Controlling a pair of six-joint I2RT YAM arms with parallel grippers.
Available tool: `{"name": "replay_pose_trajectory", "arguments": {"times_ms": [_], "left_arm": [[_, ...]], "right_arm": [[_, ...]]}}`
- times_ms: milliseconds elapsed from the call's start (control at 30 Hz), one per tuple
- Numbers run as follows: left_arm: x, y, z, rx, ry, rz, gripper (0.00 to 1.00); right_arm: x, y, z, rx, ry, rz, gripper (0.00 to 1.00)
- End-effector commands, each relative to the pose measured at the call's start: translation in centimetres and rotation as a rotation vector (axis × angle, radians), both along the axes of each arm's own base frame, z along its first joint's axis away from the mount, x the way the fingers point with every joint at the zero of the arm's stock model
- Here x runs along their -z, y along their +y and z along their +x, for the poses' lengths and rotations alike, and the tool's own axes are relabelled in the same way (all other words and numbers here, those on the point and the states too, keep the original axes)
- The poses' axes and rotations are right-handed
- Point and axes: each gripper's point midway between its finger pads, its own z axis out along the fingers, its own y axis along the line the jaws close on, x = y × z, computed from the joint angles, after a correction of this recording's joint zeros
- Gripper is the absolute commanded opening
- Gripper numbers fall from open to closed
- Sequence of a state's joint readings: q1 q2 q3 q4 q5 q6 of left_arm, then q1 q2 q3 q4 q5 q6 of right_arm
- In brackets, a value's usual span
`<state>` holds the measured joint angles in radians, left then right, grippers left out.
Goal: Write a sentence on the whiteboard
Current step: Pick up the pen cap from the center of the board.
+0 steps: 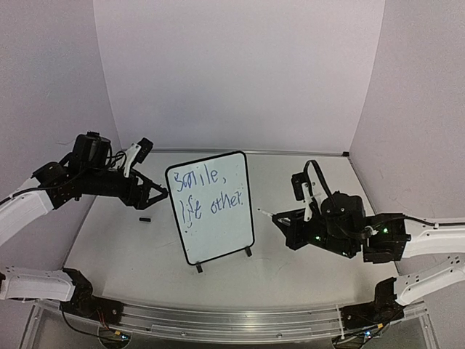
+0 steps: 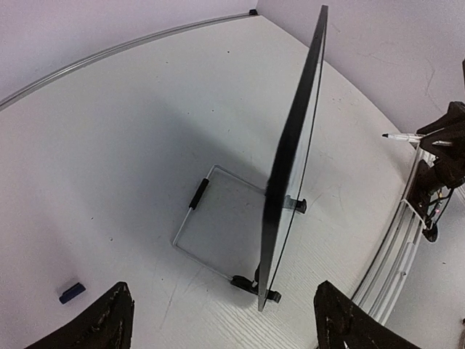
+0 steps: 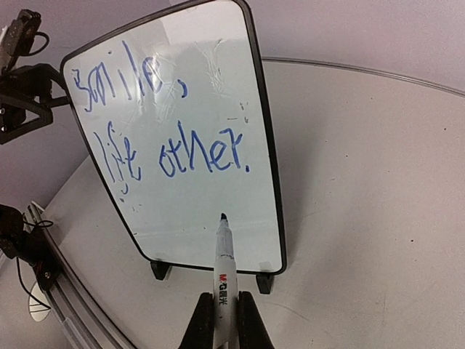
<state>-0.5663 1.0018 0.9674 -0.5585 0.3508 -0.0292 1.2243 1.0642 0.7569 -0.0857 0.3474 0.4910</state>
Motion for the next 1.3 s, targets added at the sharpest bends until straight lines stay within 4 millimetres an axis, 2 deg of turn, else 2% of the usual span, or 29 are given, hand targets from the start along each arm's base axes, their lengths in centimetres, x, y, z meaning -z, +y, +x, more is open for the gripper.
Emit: {"name": "replay_pose_trajectory", "arguments": {"times_ms": [0, 100, 233, 433, 533, 767, 933, 1167, 1267], "left_arm": [[0.0, 3.0, 1.2, -0.227, -0.012, -0.02, 0.86], [1.3, 4.6, 1.7, -0.342, 0.001, -0.014, 0.87], [4.1, 6.1, 2.9, -0.448, 0.049, 0.001, 0.88], [8.1, 8.9, 6.5, -0.581, 0.136, -0.074, 0.88], [10.4, 9.4, 8.4, -0.597, 0.204, -0.113, 0.89], [13.9, 8.0, 12.3, -0.535, 0.288, -0.093, 0.87], [16.2, 7.5, 14.4, -0.511, 0.333, -0.039, 0.85], [18.9, 6.7, 15.8, -0.489, 0.385, -0.027, 0.83], [20.5, 6.8, 15.5, -0.498, 0.434, -0.005, 0.81]], "right_arm": [[0.2, -0.2, 1.1, 0.057, 0.001, -0.041, 0.0], [1.6, -1.1, 2.2, 0.098, 0.03, -0.085, 0.0], [3.4, -3.0, 3.9, 0.148, 0.072, -0.105, 0.0], [6.0, -6.1, 6.3, 0.225, 0.122, -0.148, 0.0], [7.0, -7.4, 7.2, 0.251, 0.145, -0.145, 0.0], [7.6, -8.5, 8.1, 0.264, 0.161, -0.097, 0.0], [8.0, -7.9, 8.0, 0.243, 0.18, -0.074, 0.0], [7.7, -7.5, 7.9, 0.224, 0.183, -0.046, 0.0], [7.6, -7.5, 7.8, 0.222, 0.181, -0.037, 0.0]]}}
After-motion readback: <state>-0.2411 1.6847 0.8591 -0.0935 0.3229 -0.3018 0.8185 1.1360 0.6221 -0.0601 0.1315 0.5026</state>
